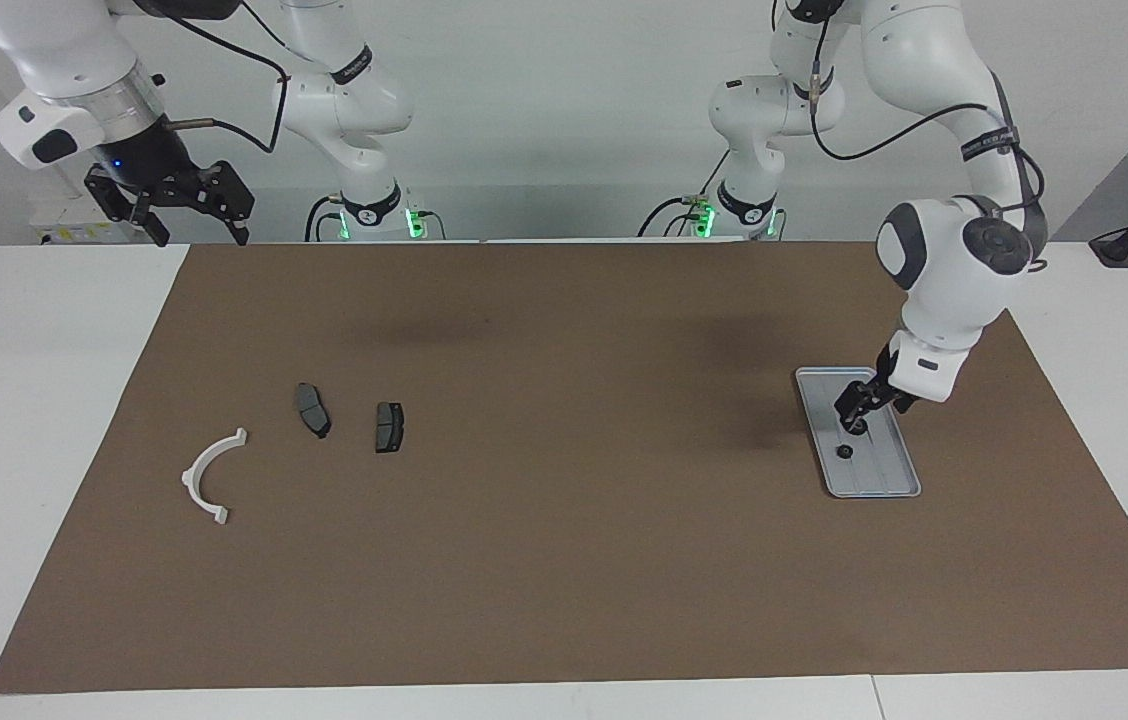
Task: Pick bearing gear from pile to tray
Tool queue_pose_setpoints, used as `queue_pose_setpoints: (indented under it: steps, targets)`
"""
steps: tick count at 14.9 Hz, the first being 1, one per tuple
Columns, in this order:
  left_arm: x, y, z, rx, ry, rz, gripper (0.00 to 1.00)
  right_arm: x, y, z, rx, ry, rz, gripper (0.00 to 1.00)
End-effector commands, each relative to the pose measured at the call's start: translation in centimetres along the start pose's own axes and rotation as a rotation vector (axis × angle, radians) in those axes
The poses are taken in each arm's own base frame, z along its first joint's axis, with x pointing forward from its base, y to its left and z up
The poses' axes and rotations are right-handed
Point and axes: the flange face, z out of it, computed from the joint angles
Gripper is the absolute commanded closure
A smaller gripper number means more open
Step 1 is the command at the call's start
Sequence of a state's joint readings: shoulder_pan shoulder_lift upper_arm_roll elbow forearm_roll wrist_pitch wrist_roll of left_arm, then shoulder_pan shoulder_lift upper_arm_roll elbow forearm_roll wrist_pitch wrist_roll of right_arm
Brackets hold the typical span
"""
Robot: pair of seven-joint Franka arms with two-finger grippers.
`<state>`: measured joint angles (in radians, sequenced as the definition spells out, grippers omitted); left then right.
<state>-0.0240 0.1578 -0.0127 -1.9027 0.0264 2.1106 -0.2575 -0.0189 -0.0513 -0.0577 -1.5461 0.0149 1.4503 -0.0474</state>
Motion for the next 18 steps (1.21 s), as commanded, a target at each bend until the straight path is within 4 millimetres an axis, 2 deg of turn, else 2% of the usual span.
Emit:
queue_pose_setpoints:
  steps: [1, 3, 4, 5, 7, 8, 9, 12, 18]
  targets:
    - [-2.9, -0.8, -5.4, 0.019, -0.029, 0.003, 0.00, -0.6, 0.1, -0.5, -0.014, -0.008, 0.000, 0.00]
    - [-5.4, -1.9, -10.5, 0.022, -0.027, -0.004, 0.00, -0.6, 0.2, -0.5, -0.014, -0.008, 0.000, 0.00]
    - [-6.3, -2.8, -11.9, 0.028, -0.048, -0.004, 0.00, -0.6, 0.2, -0.5, -0.014, -0.008, 0.000, 0.00]
    - [-6.9, -3.2, -11.9, 0.039, -0.107, 0.012, 0.00, -0.5, 0.2, -0.5, -0.015, -0.007, 0.000, 0.00]
    - [-6.9, -4.3, -16.8, 0.040, -0.150, 0.017, 0.00, -0.5, 0.2, -0.6, -0.017, -0.002, 0.001, 0.00]
    - [-6.8, -4.9, -18.6, 0.017, -0.154, 0.014, 0.00, -0.5, 0.2, -0.6, -0.015, -0.002, 0.000, 0.00]
    - [-6.7, -4.8, -19.3, -0.014, -0.147, 0.036, 0.00, -0.5, 0.2, -0.6, -0.017, -0.002, 0.001, 0.00]
    - [-6.0, -4.1, -19.0, -0.029, -0.101, 0.125, 0.00, -0.5, 0.2, -0.6, -0.015, -0.002, 0.000, 0.00]
    - [-5.2, -3.0, -19.4, -0.024, -0.044, 0.149, 0.00, -0.5, 0.2, -0.6, -0.017, -0.002, 0.000, 0.00]
